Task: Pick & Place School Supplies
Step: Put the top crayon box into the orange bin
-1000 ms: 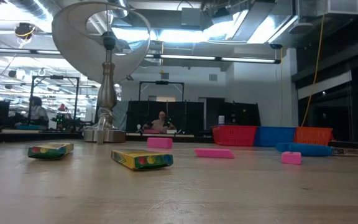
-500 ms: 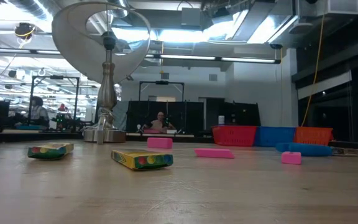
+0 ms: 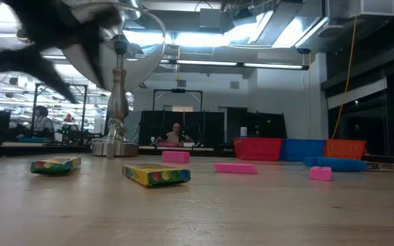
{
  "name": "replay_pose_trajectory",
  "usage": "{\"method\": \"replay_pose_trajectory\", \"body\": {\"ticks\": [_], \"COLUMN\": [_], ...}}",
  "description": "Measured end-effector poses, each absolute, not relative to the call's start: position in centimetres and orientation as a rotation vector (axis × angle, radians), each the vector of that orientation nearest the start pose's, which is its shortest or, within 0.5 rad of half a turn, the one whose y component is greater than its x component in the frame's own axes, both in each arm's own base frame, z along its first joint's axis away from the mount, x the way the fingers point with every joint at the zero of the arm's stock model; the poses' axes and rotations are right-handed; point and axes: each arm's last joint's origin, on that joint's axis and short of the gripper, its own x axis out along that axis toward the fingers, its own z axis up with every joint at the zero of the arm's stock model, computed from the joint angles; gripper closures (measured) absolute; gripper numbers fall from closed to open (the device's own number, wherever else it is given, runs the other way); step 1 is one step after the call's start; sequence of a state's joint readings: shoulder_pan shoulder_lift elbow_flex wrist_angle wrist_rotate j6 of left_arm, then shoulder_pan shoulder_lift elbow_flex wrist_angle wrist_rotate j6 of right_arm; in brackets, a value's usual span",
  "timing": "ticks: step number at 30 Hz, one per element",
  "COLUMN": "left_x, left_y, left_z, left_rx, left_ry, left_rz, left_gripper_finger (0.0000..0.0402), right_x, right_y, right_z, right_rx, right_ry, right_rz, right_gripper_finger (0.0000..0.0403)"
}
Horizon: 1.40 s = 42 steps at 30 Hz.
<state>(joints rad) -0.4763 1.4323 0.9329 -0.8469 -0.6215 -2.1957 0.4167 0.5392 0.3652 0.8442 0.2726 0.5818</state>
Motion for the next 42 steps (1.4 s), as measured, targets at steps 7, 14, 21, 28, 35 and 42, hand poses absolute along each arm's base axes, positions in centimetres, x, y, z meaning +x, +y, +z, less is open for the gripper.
{"method": "replay_pose_trajectory", "body": {"ticks": [7, 14, 21, 28, 35, 42], "left_x": [22.0, 21.1, 22.4, 23.3, 24.4, 24.9], "left_y": [-2.9, 0.7, 2.7, 4.0, 5.0, 6.2], "left_z": [22.1, 22.9, 21.3, 19.9, 18.4, 17.1], "left_rx": [-1.229, -1.147, -1.084, -1.019, -0.997, -0.978], "left_ry": [0.256, 0.372, 0.438, 0.53, 0.545, 0.567], "left_rz": [1.383, 1.446, 1.501, 1.517, 1.537, 1.574], "left_gripper_finger": [0.0169, 0.0164, 0.0164, 0.0164, 0.0164, 0.0164], "right_x": [11.2, 11.0, 10.9, 10.8, 10.8, 10.8], "right_y": [4.7, 5.2, 5.3, 5.5, 5.4, 5.4], "right_z": [34.1, 35.0, 34.9, 34.9, 34.9, 35.0], "right_rx": [0.695, 0.627, 0.618, 0.624, 0.629, 0.638], "right_ry": [-0.459, -0.385, -0.375, -0.373, -0.375, -0.382], "right_rz": [0.318, 0.324, 0.31, 0.297, 0.284, 0.278], "right_gripper_finger": [0.0211, 0.0211, 0.0211, 0.0211, 0.0211, 0.0211]}}
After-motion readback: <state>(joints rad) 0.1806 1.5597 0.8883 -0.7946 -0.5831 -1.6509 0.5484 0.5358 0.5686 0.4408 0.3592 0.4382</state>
